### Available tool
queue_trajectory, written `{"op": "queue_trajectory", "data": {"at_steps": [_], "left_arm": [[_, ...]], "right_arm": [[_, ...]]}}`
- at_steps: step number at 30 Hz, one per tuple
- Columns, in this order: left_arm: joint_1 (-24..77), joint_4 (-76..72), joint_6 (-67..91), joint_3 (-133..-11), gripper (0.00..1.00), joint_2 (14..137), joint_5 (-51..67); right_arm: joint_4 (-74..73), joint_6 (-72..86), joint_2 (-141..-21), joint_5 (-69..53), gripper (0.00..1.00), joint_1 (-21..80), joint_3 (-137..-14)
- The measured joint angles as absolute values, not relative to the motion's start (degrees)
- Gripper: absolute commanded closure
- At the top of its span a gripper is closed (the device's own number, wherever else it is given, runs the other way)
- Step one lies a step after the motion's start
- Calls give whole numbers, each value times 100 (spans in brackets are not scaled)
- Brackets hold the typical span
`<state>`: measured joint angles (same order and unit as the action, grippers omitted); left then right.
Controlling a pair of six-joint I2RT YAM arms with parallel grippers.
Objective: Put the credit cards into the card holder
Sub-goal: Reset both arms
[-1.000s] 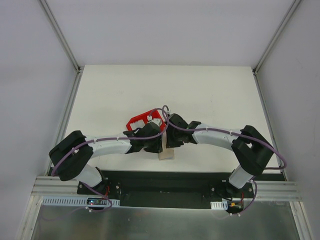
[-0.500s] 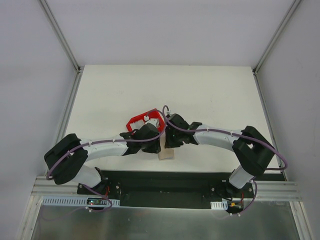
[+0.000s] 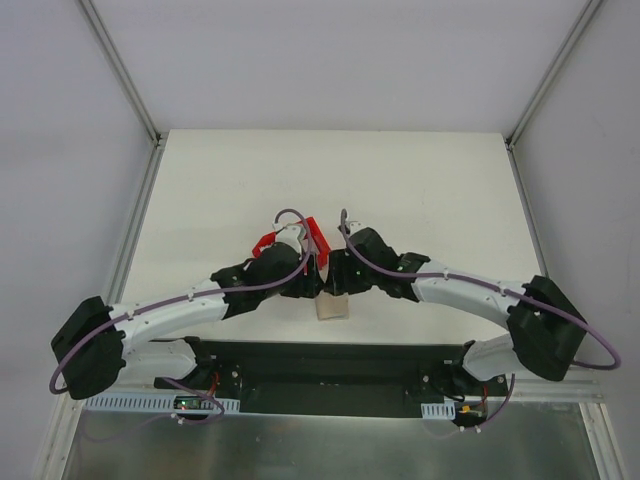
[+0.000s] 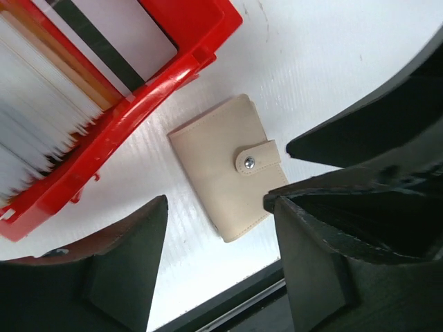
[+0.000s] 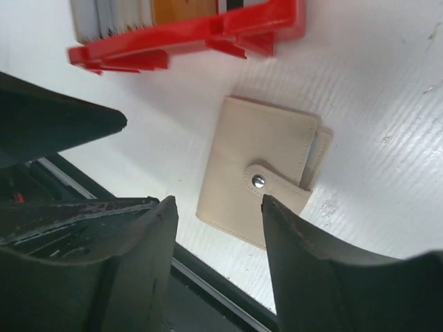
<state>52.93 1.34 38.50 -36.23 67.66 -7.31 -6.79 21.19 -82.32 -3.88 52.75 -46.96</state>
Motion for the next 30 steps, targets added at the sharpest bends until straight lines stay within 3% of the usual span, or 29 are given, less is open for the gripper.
{"op": "queue_trajectory", "data": {"at_steps": [6,11,14,19,29,30], "left_arm": [[5293,401,3815,-3553,14,6143,-972],[5293,670,3835,-3437,10,5675,-1164],[5293,906,3828,-3433,2,5430,-1367],[5186,1929,3621,-3835,1,5245,-1935],[2257,2287,3041,-4292,1,4626,-1605],[2032,2292,3044,-4211,1,4661,-1516]], "right_arm": [[-576,2021,-7511,-106,29,5260,-4486],[-593,2075,-6934,320,22,5177,-4018],[-683,2152,-6528,644,17,5085,-3732],[-847,2255,-5865,1017,13,4753,-3385],[-1420,2091,-5599,1304,1,3809,-3299],[-1472,2045,-5568,1306,4,3645,-3299]]}}
